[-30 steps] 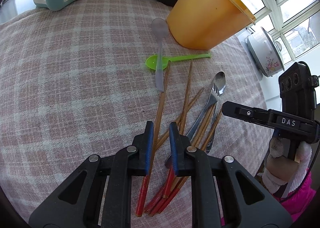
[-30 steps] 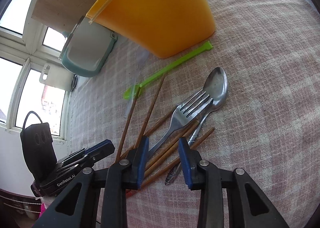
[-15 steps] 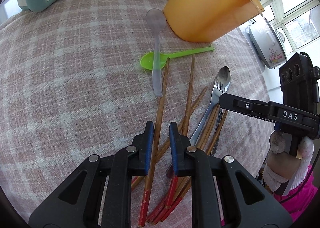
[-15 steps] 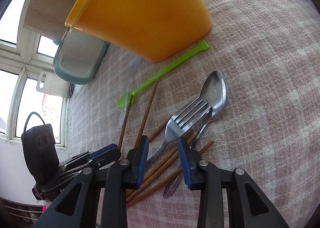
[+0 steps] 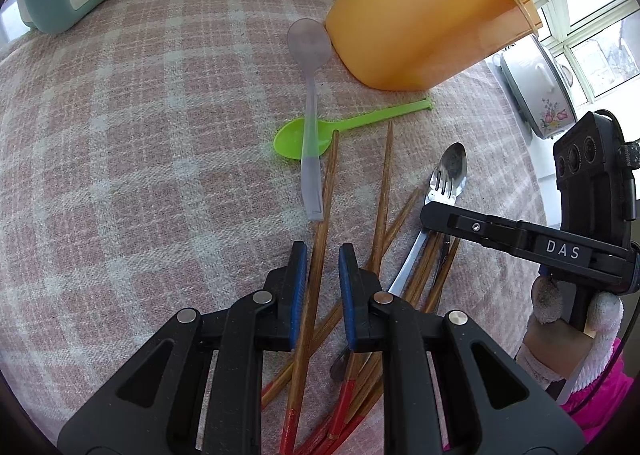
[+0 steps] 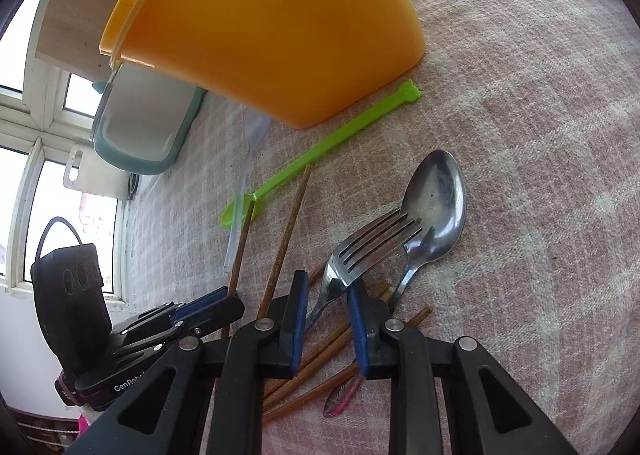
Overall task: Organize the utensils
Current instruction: 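Grasp a red-tipped chopstick with the left tool while the right tool grasps a metal fork, then carry the chopstick and fork over the yellow caddy with both tools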
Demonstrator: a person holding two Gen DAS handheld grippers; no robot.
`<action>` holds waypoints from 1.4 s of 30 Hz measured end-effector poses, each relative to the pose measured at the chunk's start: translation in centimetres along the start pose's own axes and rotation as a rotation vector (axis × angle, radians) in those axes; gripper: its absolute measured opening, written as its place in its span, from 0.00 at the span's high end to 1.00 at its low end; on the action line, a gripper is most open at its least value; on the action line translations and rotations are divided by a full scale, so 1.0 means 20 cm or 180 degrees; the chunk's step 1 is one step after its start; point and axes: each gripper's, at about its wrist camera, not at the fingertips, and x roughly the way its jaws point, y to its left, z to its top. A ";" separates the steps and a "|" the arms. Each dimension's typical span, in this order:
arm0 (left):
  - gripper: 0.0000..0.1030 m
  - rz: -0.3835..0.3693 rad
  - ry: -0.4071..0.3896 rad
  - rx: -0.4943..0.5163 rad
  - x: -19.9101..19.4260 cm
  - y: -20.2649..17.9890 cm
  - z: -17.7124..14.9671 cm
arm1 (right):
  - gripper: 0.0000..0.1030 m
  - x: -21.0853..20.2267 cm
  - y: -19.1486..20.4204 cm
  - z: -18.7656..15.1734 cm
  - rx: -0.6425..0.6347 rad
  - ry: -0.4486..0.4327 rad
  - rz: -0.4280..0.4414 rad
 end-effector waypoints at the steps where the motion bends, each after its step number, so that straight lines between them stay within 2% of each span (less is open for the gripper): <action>1: 0.86 0.0004 -0.0006 0.0006 0.00 0.00 0.01 | 0.90 0.01 0.00 0.00 -0.0005 -0.0001 -0.0011; 3: 0.95 0.0032 -0.0021 0.0015 0.02 -0.01 0.02 | 0.93 0.00 0.00 -0.01 -0.0008 -0.0019 0.0003; 5: 0.96 0.0020 -0.0035 -0.0008 0.02 0.00 0.02 | 0.95 -0.01 0.00 -0.02 -0.0019 -0.0044 0.0016; 10: 0.96 0.0025 -0.0103 -0.0019 -0.02 0.01 -0.01 | 0.96 -0.05 0.02 -0.04 -0.0116 -0.0153 0.0016; 16: 0.97 0.0027 -0.0262 -0.0007 -0.11 -0.02 -0.07 | 0.97 -0.12 0.08 -0.07 -0.0350 -0.0314 -0.0064; 23: 0.97 0.0012 -0.0489 -0.0017 -0.23 -0.04 -0.11 | 0.97 -0.21 0.07 -0.10 -0.0424 -0.0452 -0.0094; 32: 0.97 0.0047 -0.0803 0.0091 -0.41 -0.08 -0.16 | 0.99 -0.41 0.21 -0.21 -0.0901 -0.0799 -0.0370; 42: 0.97 -0.0044 -0.1046 0.0141 -0.58 -0.09 -0.20 | 1.00 -0.57 0.37 -0.30 -0.1227 -0.1153 -0.0731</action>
